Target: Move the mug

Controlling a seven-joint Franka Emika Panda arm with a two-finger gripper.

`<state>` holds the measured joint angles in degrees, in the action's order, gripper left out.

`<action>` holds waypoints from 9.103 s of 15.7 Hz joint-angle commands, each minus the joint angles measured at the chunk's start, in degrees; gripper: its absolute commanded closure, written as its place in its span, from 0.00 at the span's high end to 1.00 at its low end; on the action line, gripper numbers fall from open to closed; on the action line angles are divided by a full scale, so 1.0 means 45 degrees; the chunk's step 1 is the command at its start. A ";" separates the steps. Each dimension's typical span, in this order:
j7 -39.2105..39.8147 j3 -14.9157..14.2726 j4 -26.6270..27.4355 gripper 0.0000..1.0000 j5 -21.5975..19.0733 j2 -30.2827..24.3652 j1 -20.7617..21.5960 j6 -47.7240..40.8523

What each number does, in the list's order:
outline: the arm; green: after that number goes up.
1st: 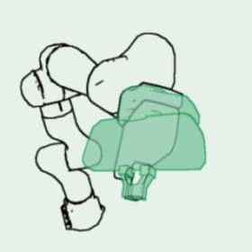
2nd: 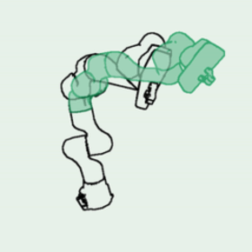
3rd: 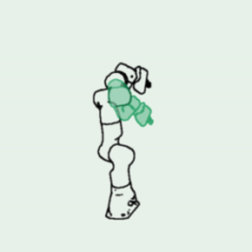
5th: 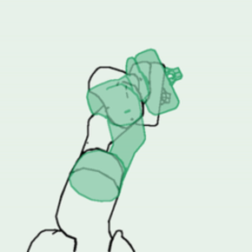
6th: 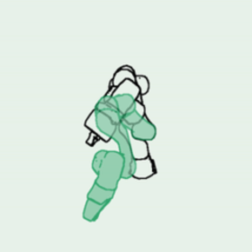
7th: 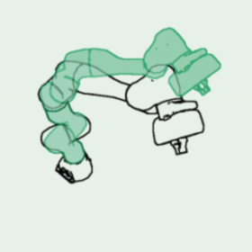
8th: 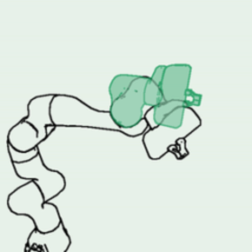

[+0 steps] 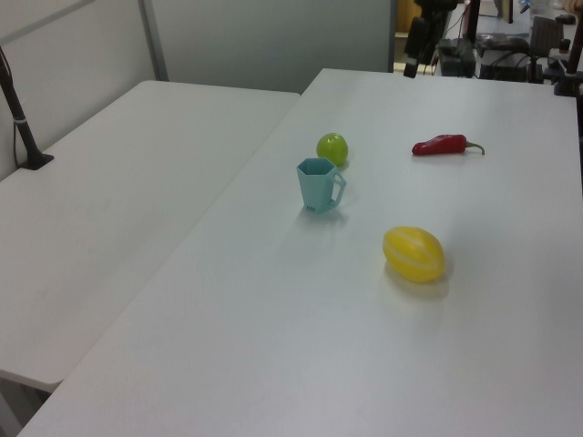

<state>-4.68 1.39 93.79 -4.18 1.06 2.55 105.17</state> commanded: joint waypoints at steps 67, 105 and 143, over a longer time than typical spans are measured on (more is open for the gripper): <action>-0.3102 -0.0074 0.0271 0.00 0.1986 0.2191 0.0724 0.4308; 0.5025 -0.1539 1.1736 0.00 0.0772 -0.3029 -0.0859 0.8444; -0.0660 0.0199 -0.0276 1.00 -0.0810 -0.2169 -0.0742 -0.4683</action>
<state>-6.59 1.11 94.77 -7.09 -11.53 -0.83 84.72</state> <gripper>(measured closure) 0.000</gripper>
